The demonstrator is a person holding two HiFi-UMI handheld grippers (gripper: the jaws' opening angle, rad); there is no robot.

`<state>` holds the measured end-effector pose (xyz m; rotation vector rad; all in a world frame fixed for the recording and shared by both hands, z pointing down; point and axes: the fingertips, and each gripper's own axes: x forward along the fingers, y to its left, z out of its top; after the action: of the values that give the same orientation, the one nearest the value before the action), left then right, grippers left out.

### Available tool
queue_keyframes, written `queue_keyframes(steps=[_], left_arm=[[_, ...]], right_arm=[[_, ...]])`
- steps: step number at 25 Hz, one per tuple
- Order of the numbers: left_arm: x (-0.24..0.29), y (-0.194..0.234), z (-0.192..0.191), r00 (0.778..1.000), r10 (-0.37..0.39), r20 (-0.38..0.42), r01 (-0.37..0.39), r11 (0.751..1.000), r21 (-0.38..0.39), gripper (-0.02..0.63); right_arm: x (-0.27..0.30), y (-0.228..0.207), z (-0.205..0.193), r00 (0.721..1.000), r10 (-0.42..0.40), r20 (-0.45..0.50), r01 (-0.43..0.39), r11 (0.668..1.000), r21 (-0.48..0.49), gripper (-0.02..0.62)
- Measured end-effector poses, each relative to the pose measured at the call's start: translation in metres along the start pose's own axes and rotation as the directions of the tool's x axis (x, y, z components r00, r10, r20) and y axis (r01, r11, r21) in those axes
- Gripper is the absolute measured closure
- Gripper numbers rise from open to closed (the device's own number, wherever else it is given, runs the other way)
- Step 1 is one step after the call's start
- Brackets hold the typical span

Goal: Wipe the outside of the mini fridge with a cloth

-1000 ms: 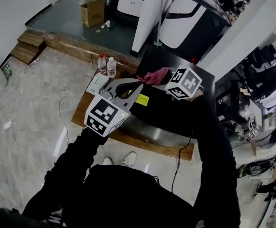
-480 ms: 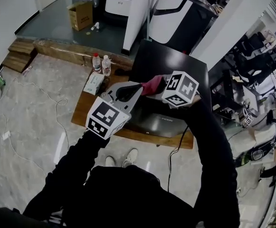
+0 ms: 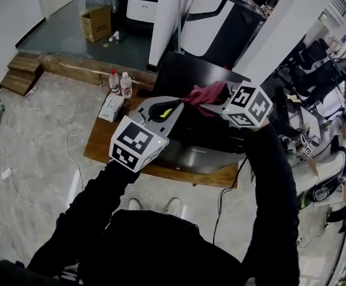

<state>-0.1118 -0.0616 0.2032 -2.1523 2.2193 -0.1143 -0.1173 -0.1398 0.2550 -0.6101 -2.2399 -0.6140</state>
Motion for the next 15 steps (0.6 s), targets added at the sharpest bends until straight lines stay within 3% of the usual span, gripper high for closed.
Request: queue_keyframes(steps=[7, 15], left_arm=[[0.073, -0.029, 0.026, 0.999, 0.017, 0.028, -0.016, 1.0, -0.01, 0.601], [0.167, -0.055, 0.023, 0.999, 0.044, -0.018, -0.044, 0.999, -0.012, 0.601]], right_arm=[[-0.055, -0.087, -0.054, 0.99, -0.137, -0.042, 0.137, 0.991, -0.014, 0.471], [-0.05, -0.173, -0.124, 0.987, -0.13, -0.098, 0.128, 0.991, -0.023, 0.47]])
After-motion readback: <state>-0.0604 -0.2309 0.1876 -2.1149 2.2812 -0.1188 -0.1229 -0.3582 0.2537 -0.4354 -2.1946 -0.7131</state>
